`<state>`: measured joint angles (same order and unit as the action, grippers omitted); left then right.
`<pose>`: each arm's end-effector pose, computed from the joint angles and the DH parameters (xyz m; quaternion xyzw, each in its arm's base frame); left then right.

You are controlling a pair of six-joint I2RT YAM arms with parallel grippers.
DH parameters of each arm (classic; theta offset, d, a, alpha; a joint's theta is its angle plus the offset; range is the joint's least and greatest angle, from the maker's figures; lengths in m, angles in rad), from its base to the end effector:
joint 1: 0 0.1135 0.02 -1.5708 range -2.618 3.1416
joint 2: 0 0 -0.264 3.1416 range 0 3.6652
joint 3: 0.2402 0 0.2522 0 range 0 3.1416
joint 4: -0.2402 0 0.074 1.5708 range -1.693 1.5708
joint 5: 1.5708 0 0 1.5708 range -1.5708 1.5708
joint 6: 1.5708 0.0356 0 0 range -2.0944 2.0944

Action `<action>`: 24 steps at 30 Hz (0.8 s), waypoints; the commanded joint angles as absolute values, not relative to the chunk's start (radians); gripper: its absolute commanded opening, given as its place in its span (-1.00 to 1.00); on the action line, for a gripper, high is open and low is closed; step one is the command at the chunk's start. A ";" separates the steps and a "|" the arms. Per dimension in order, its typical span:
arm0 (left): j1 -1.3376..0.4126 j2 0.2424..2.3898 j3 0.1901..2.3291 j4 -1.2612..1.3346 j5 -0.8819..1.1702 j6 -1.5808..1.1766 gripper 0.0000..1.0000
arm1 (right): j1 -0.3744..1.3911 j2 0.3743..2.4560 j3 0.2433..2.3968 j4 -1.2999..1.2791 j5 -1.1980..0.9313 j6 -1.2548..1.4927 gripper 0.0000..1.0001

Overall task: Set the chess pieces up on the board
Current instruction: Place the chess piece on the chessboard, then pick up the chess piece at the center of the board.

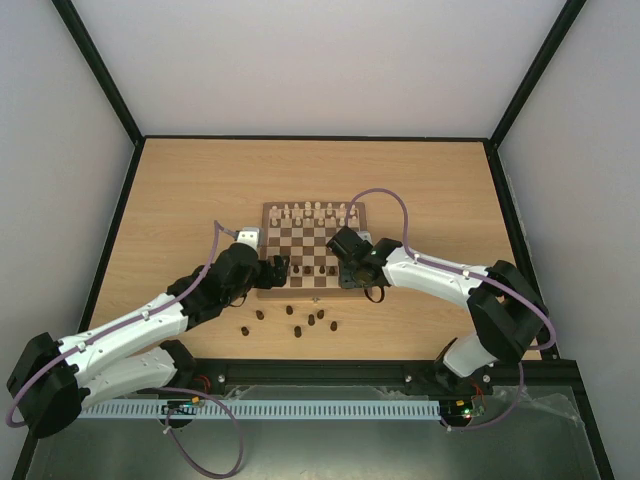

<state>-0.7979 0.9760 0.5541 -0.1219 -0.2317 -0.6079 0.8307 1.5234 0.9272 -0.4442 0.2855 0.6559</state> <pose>0.1546 -0.1468 0.2304 0.0256 0.8667 -0.2386 0.4374 0.2088 0.2137 0.1960 -0.0462 0.9548 0.0745 0.2839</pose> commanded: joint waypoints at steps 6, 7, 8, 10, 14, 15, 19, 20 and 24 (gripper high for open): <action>-0.781 0.973 0.549 -0.127 -0.297 -0.606 0.98 | 0.825 1.355 0.907 -0.474 0.297 0.641 0.25; -0.777 0.976 0.549 -0.132 -0.307 -0.609 0.98 | 0.825 1.336 0.903 -0.472 0.294 0.613 0.33; -0.774 0.978 0.551 -0.139 -0.317 -0.614 0.98 | 0.825 1.312 0.896 -0.469 0.293 0.603 0.41; -0.770 0.986 0.570 -0.181 -0.341 -0.629 0.98 | 0.824 1.282 0.884 -0.459 0.301 0.585 0.76; -0.780 0.987 0.649 -0.363 -0.350 -0.717 0.98 | 0.825 1.256 0.869 -0.434 0.302 0.551 0.97; -0.796 0.973 0.662 -0.413 -0.349 -0.748 0.98 | 0.826 1.250 0.864 -0.428 0.310 0.550 0.97; -0.868 0.922 0.698 -0.582 -0.326 -0.865 0.98 | 0.825 1.229 0.833 -0.379 0.342 0.552 0.97; -0.895 0.912 0.708 -0.627 -0.325 -0.899 0.98 | 0.824 1.227 0.824 -0.364 0.344 0.547 0.97; -1.010 0.879 0.733 -0.787 -0.343 -1.046 0.98 | 0.826 1.210 0.796 -0.317 0.313 0.533 0.97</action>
<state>-0.9249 0.9150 0.6960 -0.5476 -0.3256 -0.8631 0.8303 1.2396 0.8249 -0.3653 0.3149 0.5602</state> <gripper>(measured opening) 0.988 0.986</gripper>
